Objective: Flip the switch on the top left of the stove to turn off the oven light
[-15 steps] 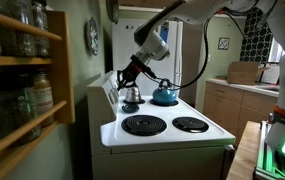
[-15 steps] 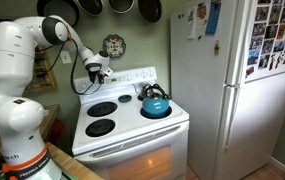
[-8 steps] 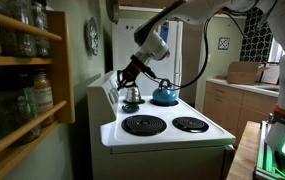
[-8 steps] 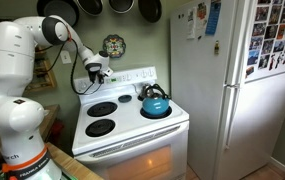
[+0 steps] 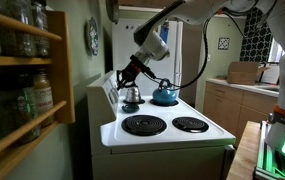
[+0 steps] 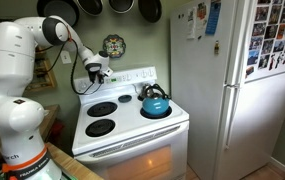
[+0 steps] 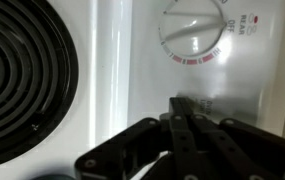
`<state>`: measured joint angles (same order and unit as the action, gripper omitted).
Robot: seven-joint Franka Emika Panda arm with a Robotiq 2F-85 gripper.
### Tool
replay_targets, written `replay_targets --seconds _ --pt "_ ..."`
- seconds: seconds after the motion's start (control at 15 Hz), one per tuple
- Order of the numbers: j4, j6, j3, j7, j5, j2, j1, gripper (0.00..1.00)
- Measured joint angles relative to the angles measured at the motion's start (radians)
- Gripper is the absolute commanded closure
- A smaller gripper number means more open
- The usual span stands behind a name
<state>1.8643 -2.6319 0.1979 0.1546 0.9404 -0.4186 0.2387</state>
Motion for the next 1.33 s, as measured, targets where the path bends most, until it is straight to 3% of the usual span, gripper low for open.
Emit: replay_targets --seconds 0.53,1.27,1.33 --pt "-0.006 0.0 0.0 0.01 -0.006 -0.005 0.0 1.0" --pt "-0.021 0.045 -0.013 0.171 -0.167 -0.061 0.005 1.0" --pt "-0.021 0.05 -0.016 0.186 -0.19 -0.065 0.008 0.74"
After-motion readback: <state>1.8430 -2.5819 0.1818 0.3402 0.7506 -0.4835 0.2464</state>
